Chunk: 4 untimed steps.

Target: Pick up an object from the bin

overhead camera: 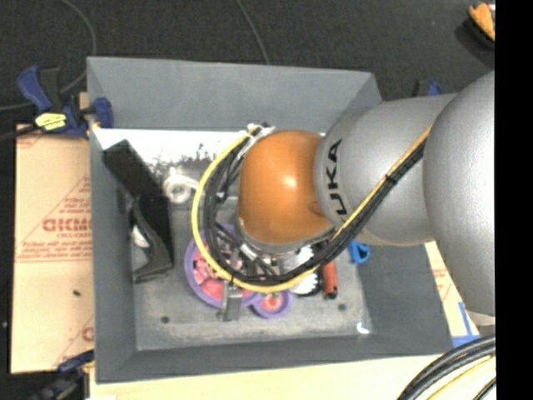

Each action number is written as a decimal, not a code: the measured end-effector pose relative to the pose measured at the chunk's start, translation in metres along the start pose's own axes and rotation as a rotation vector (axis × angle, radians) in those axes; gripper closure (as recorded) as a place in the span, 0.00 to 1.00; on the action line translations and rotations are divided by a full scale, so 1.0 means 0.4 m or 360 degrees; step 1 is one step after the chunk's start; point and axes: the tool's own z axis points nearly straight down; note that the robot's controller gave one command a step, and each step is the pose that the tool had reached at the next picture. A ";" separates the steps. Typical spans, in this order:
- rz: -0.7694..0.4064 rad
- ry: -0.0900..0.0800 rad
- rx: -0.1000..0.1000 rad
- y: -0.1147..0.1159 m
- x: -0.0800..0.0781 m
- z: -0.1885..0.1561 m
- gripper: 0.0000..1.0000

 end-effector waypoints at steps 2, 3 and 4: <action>0.0183 -0.0010 -0.0003 -0.069 0.064 0.209 0.00; 0.0558 -0.0020 -0.0008 -0.076 0.033 0.206 0.00; 0.0184 -0.0017 -0.0003 -0.071 0.059 0.207 0.00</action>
Offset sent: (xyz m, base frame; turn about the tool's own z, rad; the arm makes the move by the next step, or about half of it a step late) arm -0.0274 -0.0266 -0.0828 0.1150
